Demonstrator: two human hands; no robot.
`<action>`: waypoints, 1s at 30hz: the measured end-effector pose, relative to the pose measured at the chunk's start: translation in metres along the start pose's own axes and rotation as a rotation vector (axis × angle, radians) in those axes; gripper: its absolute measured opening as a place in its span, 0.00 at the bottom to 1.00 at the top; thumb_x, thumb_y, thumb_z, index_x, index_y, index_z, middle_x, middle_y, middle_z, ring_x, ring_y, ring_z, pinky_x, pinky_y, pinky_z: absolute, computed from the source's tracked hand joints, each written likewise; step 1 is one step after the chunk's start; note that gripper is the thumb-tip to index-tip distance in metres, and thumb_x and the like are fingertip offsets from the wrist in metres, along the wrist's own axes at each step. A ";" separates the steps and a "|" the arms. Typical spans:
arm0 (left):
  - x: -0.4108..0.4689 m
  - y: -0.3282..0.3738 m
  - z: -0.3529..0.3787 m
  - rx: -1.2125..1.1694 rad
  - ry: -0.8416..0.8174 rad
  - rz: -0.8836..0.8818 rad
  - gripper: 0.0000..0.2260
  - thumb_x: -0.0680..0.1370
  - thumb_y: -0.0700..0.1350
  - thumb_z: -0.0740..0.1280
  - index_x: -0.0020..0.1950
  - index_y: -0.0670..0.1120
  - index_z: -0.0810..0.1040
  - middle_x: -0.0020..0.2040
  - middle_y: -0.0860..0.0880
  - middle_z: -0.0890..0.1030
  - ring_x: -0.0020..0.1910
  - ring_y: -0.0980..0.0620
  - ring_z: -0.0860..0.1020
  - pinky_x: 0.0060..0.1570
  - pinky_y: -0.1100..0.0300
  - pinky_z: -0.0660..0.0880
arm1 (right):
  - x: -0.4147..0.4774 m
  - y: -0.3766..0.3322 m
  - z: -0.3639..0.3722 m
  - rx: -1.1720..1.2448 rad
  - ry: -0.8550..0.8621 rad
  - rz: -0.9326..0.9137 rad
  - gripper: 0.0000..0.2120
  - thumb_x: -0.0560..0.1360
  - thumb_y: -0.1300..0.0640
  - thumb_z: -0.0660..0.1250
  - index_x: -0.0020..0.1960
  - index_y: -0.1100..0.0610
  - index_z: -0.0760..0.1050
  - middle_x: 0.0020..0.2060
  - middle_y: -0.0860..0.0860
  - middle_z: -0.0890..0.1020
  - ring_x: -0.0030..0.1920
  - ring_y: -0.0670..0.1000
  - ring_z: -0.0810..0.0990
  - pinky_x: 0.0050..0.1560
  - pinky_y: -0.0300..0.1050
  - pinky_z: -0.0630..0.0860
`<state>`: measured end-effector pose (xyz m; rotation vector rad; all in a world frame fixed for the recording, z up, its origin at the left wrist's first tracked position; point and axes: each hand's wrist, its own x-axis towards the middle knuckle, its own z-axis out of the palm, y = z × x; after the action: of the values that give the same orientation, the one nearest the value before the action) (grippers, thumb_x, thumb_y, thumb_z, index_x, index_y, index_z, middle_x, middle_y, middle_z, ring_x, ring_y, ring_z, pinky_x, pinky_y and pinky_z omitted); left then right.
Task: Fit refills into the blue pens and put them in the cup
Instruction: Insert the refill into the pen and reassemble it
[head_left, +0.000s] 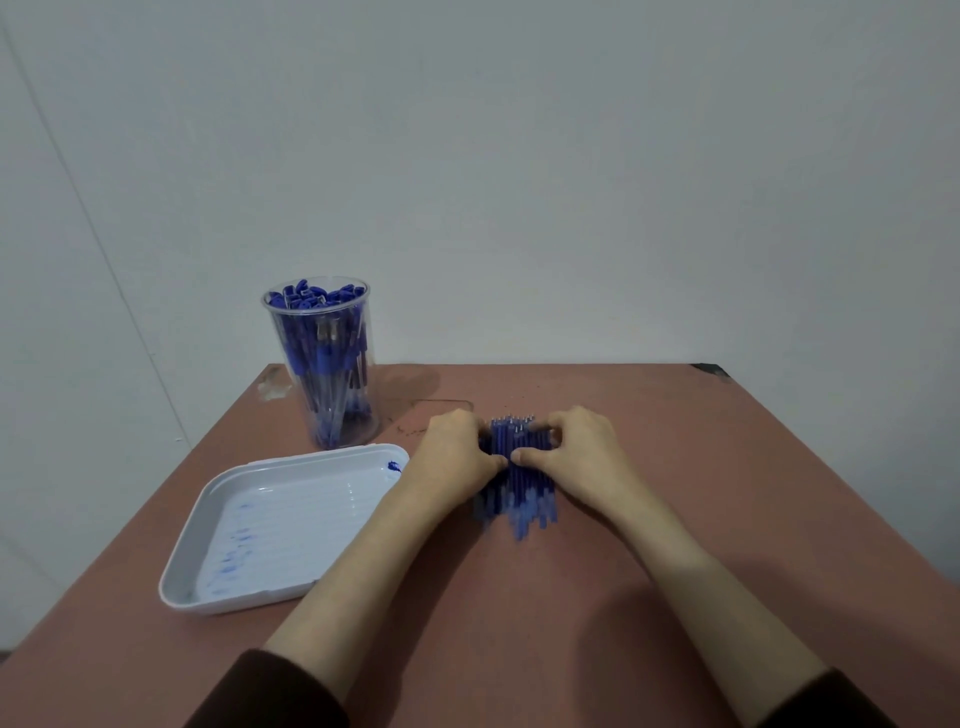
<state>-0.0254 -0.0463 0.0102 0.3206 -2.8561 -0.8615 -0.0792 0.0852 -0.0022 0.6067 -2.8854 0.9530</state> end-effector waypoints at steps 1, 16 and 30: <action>0.000 0.002 0.001 -0.005 -0.001 -0.002 0.12 0.75 0.44 0.69 0.55 0.40 0.81 0.48 0.43 0.82 0.43 0.51 0.75 0.47 0.59 0.74 | 0.001 0.002 -0.002 0.005 -0.011 0.004 0.22 0.72 0.48 0.73 0.63 0.54 0.78 0.56 0.53 0.79 0.51 0.50 0.76 0.47 0.38 0.67; -0.052 -0.044 -0.026 0.400 0.151 0.033 0.30 0.76 0.68 0.54 0.74 0.55 0.62 0.72 0.47 0.64 0.71 0.45 0.58 0.69 0.53 0.57 | -0.006 0.005 0.008 0.019 0.122 -0.069 0.15 0.78 0.49 0.65 0.62 0.52 0.76 0.49 0.49 0.69 0.53 0.50 0.73 0.51 0.43 0.68; -0.063 -0.057 -0.022 0.372 0.006 0.040 0.33 0.76 0.66 0.55 0.77 0.53 0.52 0.78 0.51 0.51 0.77 0.48 0.45 0.74 0.46 0.47 | -0.030 -0.005 0.017 0.023 0.228 -0.126 0.13 0.77 0.52 0.65 0.60 0.52 0.78 0.48 0.46 0.69 0.57 0.51 0.68 0.57 0.43 0.65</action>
<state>0.0489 -0.0888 -0.0082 0.3026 -2.9938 -0.3164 -0.0485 0.0819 -0.0180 0.6283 -2.6078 0.9699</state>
